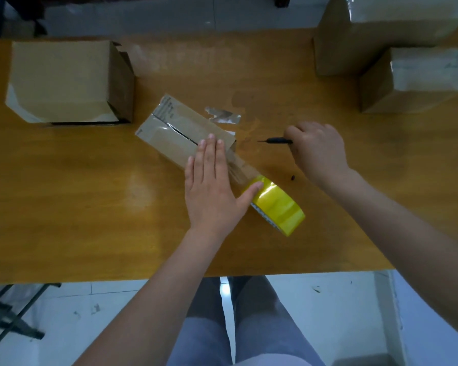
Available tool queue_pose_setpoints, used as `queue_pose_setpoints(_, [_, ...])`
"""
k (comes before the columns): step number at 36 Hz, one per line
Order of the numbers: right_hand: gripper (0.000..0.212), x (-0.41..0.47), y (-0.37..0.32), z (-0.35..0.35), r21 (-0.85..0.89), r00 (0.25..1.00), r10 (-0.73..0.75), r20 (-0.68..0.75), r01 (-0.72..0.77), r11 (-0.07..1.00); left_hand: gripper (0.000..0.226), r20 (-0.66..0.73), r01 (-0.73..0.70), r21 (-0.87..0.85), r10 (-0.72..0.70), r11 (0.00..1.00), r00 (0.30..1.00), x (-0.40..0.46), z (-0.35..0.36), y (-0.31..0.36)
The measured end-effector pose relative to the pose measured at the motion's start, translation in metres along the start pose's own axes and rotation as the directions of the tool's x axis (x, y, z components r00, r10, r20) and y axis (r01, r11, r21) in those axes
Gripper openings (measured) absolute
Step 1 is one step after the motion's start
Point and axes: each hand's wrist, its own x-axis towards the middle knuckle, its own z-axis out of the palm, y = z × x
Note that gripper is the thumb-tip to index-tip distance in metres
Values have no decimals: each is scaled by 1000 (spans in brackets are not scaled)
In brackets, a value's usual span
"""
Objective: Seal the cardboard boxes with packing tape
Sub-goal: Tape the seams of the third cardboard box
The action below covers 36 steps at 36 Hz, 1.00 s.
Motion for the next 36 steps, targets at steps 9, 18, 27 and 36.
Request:
queue_pose_setpoints(9, [30, 3, -11, 36, 178, 961, 131, 242, -177, 968, 99, -39, -11, -5, 10, 1000, 999, 0, 1, 0])
queue_pose_setpoints(18, [39, -8, -36, -5, 781, 792, -122, 599, -544, 307, 97, -53, -18, -6, 18, 1000, 998, 1, 2, 0])
queue_pose_setpoints(27, [12, -6, -49, -2, 771, 739, -220, 637, -610, 183, 85, -84, -74, -132, 63, 988, 994, -1, 1, -5])
queue_pose_setpoints(36, [11, -16, -45, -2, 820, 793, -211, 571, -541, 187, 45, -233, -14, -276, -53, 961, 971, 7, 3, -5])
